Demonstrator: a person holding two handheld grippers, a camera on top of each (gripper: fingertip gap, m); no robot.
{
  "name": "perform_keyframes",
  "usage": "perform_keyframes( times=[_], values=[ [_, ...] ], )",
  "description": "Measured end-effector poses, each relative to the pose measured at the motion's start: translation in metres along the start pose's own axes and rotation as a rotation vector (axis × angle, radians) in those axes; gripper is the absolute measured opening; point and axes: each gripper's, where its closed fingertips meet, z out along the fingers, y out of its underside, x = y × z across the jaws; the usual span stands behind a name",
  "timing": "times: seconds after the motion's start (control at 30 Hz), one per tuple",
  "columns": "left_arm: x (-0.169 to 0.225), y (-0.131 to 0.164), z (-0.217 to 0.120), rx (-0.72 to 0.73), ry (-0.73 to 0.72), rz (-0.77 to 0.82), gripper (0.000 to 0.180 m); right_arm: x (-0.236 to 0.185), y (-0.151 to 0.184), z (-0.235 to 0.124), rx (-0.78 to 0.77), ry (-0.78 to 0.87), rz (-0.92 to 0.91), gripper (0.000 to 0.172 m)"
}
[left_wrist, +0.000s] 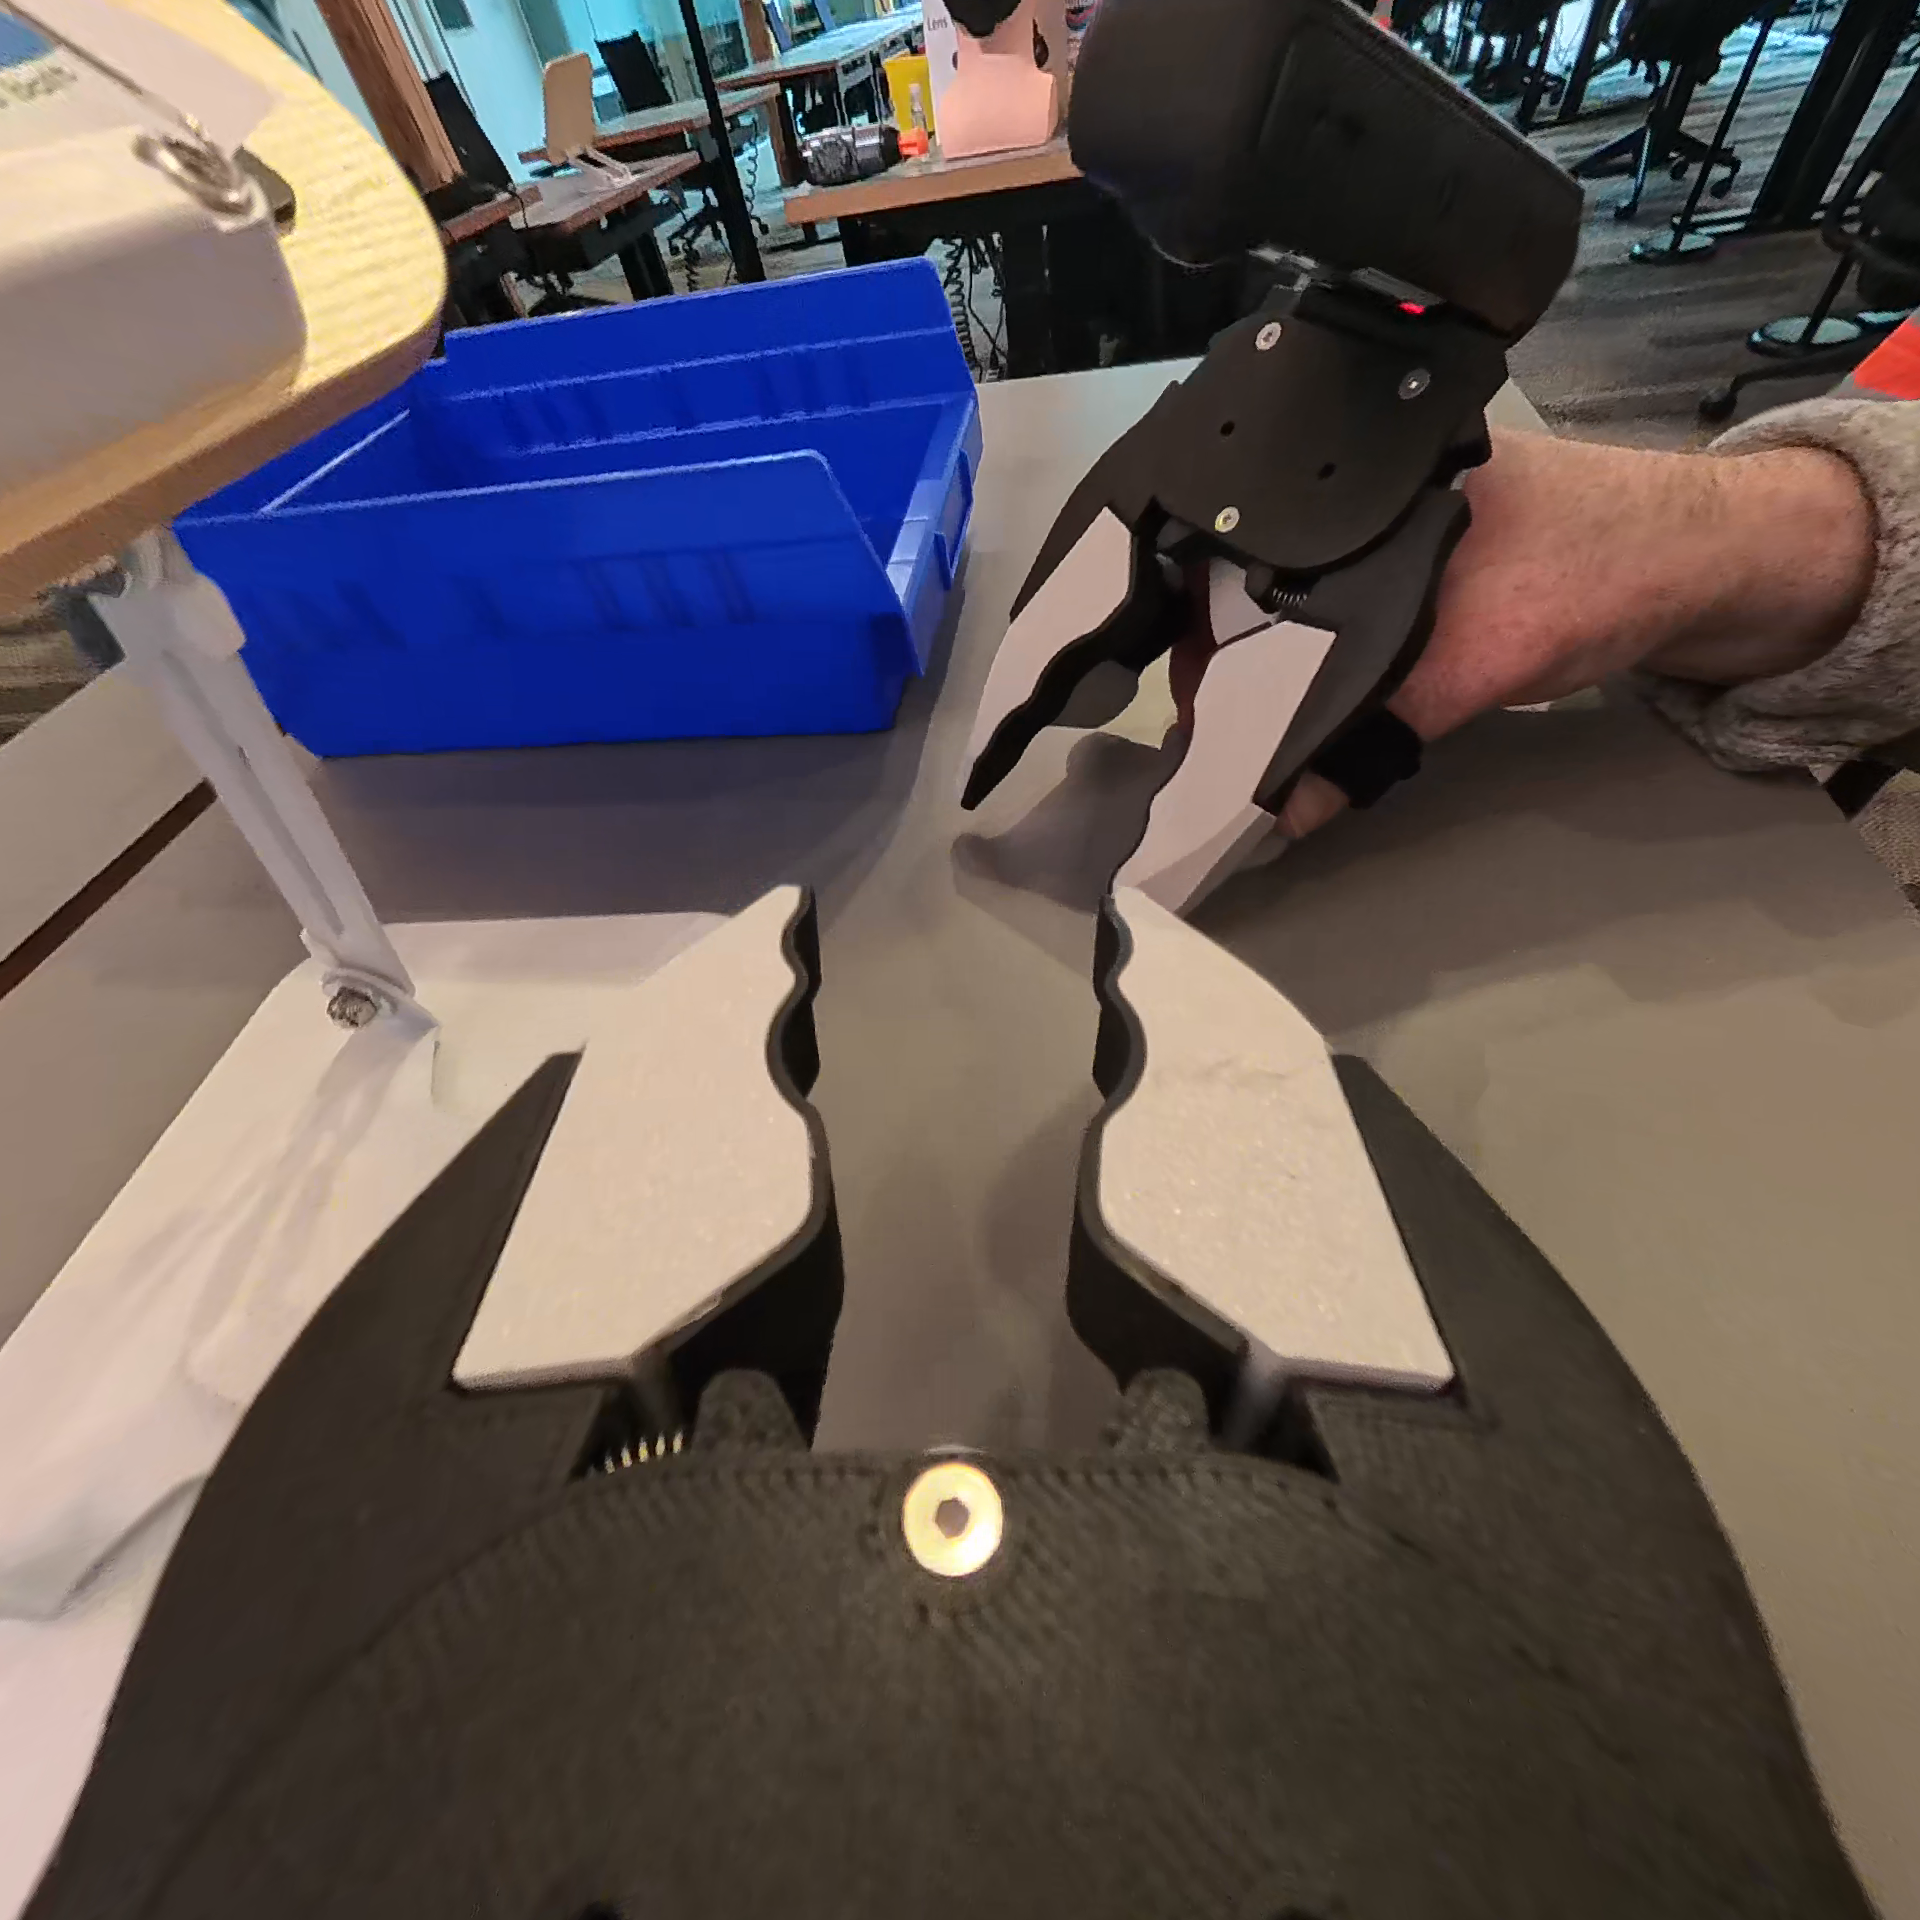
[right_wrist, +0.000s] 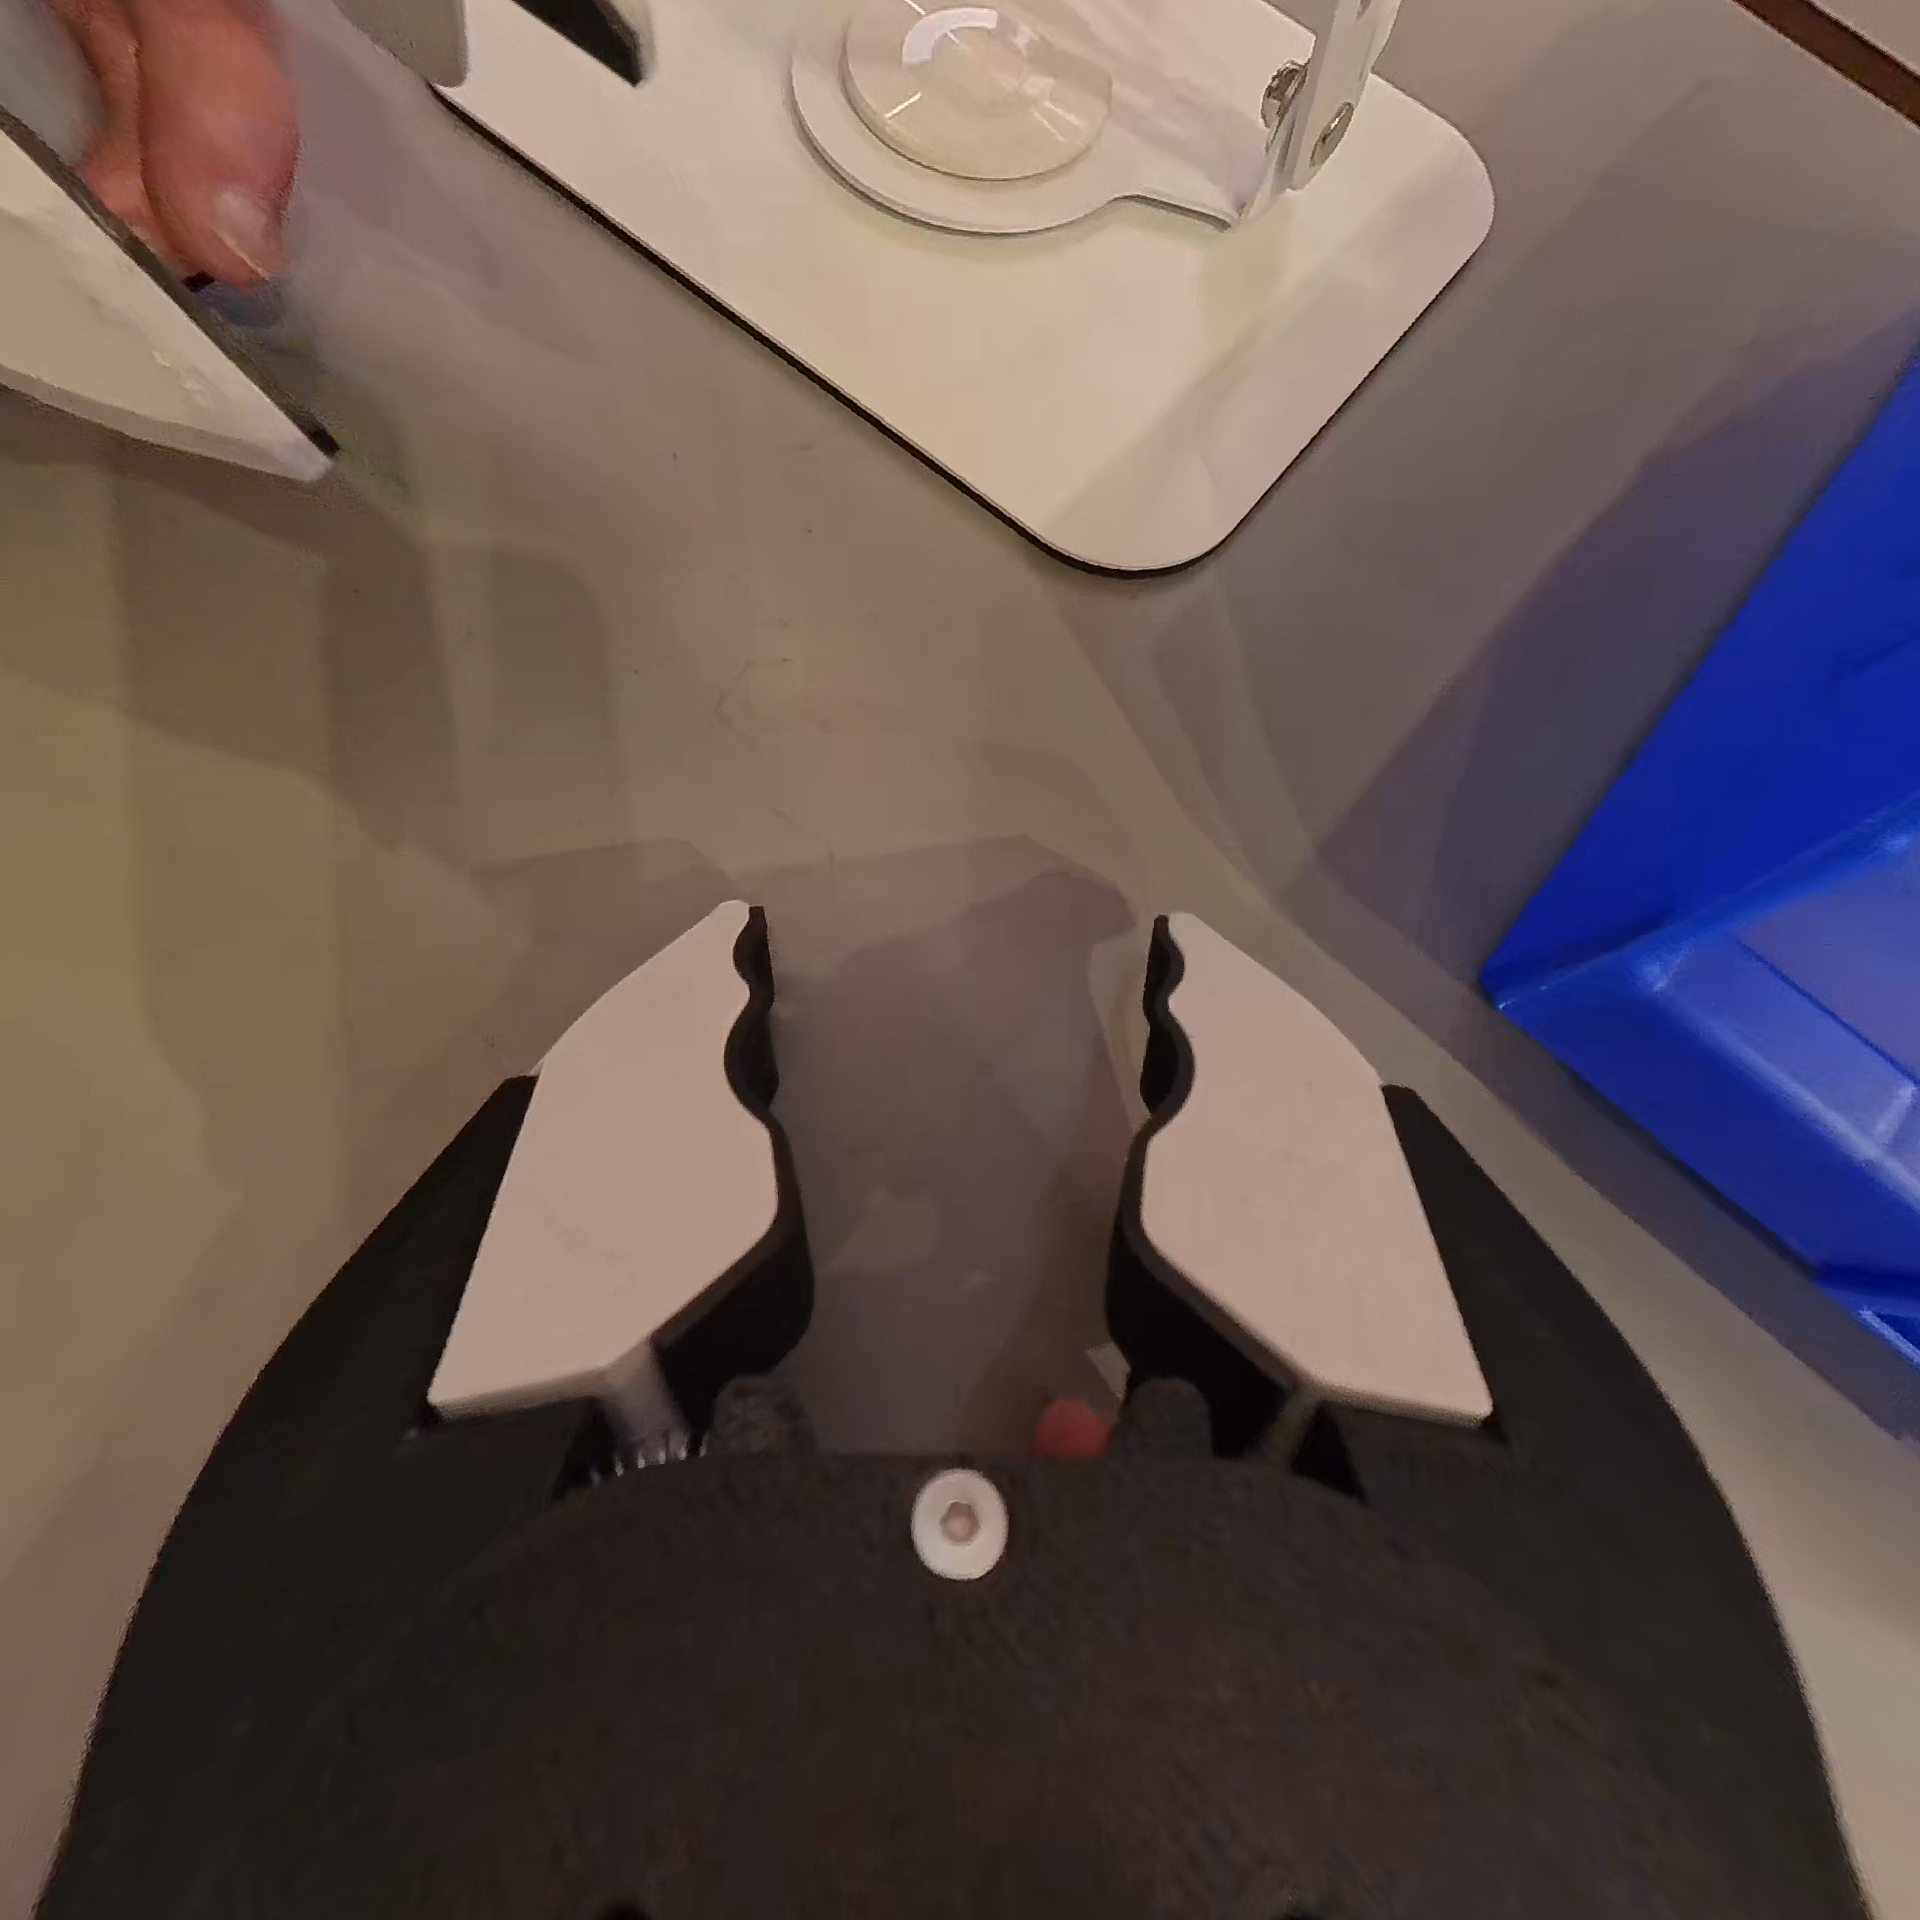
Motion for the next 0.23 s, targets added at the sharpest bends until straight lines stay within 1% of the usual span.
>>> perform_keyframes(
  times=[0.13,0.23],
  values=[
    [0.0032,0.0042,-0.0103,0.001,0.003,-0.027,0.048,-0.0017,0.0008,0.0006,-0.007,-0.023,0.007,0.067],
    [0.0047,0.0060,-0.0101,-0.009,0.008,-0.019,0.048,-0.0018,0.0013,0.0007,-0.010,-0.026,0.014,0.066]
  ],
)
